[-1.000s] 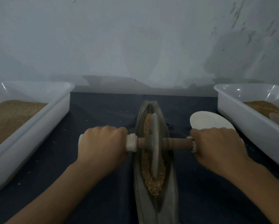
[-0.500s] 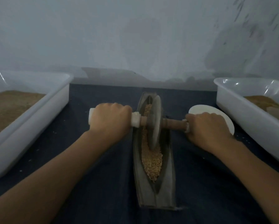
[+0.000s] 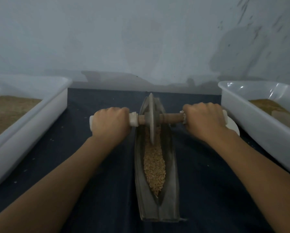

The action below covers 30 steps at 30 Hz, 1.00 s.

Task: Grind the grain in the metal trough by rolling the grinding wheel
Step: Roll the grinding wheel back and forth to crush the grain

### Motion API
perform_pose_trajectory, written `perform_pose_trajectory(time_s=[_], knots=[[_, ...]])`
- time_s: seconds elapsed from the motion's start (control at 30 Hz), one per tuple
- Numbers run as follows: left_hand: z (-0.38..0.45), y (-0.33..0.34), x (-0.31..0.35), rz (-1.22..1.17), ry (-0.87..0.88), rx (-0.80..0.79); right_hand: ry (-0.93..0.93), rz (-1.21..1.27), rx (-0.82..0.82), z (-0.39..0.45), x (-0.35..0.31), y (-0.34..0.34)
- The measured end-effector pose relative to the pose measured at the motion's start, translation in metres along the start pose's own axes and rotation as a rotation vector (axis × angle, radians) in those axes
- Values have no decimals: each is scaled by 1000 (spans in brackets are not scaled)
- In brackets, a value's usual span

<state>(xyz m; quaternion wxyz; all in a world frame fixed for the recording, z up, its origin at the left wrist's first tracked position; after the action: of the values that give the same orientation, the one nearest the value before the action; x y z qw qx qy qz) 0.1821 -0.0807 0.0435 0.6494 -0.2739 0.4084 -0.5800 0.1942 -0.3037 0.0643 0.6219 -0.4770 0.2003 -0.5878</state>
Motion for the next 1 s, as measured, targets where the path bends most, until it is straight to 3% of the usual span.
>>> perform_pose_trajectory(time_s=[0.3,0.5,0.7,0.83,1.0], knots=[[-53,-40,0,34,166,18,-40,86,-53,-70,-3,-19],[-17,-11,1,123,72,-1,-1,34,-42,-25,2,6],[21,-1,3,41,45,0,45,21,-17,6,7,13],[-17,-15,0,36,93,23,-6,61,-87,-32,1,2],[-55,-33,-2,-2,168,-8,-55,109,-35,-65,-5,-25]])
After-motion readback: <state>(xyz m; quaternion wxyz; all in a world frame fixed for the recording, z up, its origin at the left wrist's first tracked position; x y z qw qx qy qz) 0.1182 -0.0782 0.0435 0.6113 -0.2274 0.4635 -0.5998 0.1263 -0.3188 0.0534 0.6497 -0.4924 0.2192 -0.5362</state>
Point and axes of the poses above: each hand's wrist, its own z-axis towards the middle knuckle, its own y-axis out of the palm, x = y × z, the point moved 6 cm from there along z, towards the middle knuckle, and after that the axes turned 6 degrees about z, right-handed, at the moved point
